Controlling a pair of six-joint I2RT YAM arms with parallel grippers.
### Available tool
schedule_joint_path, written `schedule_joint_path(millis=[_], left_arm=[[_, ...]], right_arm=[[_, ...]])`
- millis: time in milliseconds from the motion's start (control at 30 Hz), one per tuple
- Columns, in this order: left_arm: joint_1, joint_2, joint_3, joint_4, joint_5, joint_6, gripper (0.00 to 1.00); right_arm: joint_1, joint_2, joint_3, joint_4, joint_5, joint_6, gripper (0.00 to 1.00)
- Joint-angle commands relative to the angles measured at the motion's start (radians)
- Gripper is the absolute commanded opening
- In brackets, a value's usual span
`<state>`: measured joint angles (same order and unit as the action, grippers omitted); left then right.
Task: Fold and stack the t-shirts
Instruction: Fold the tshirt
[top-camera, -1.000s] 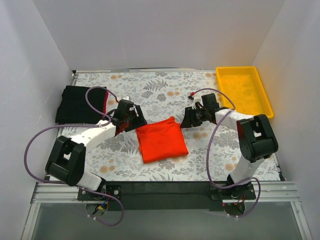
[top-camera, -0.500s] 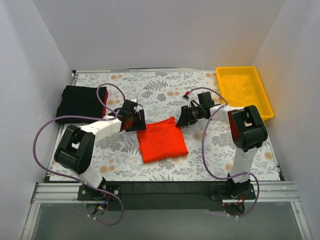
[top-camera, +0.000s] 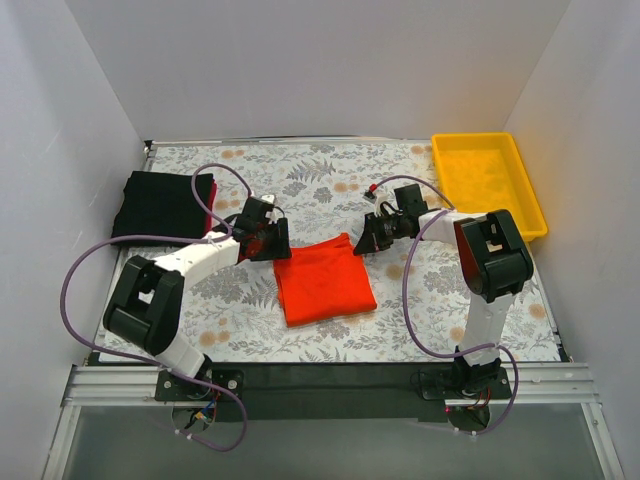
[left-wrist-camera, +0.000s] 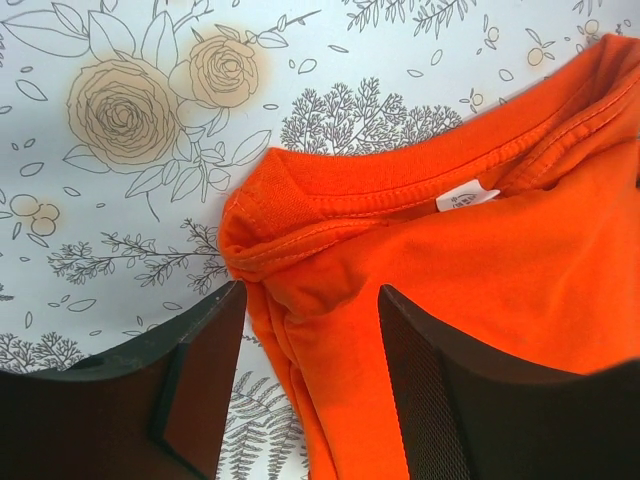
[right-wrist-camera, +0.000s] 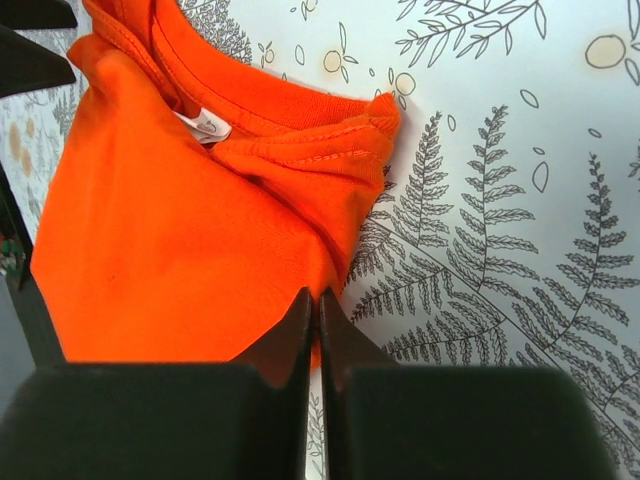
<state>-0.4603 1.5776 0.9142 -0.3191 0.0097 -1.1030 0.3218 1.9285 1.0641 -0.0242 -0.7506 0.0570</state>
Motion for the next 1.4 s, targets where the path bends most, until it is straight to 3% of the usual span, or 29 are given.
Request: schedule_joint_path(millis=[0, 267, 533, 867, 967, 1033, 1100, 1367], left_arm=[[0.000, -0.054, 0.026, -0.014, -0.031, 0.037, 0.52], [-0.009, -0.016, 0.037, -0.012, -0.022, 0.058, 0.51], [-0.015, 0.030, 0.061, -0.008, -0.019, 0.066, 0.32], [-0.017, 0.056, 0.052, -0.011, -0.019, 0.069, 0.31], [-0.017, 0.053, 0.051, -0.012, -0.013, 0.068, 0.25], [-0.018, 0.048, 0.051, -0.014, -0.011, 0.069, 0.09], [-0.017, 0.029, 0.055, -0.017, -0.013, 0.069, 0.00], [-0.017, -0.126, 0.043, -0.043, -0.011, 0.003, 0.00]], right_arm=[[-0.001, 0.010, 0.031, 0.015, -0.030, -0.017, 0.01], [-0.001, 0.004, 0.033, 0.015, -0.036, -0.019, 0.01], [-0.001, 0.004, 0.028, 0.015, -0.036, -0.020, 0.01], [-0.001, -0.006, 0.025, 0.015, -0.035, -0.020, 0.01], [-0.001, -0.019, 0.022, 0.015, -0.032, -0.022, 0.01], [-0.001, -0.039, 0.019, 0.015, -0.024, -0.025, 0.01], [-0.001, -0.060, 0.016, 0.015, -0.015, -0.028, 0.01], [0.011, -0.198, 0.017, 0.013, 0.014, -0.048, 0.01]])
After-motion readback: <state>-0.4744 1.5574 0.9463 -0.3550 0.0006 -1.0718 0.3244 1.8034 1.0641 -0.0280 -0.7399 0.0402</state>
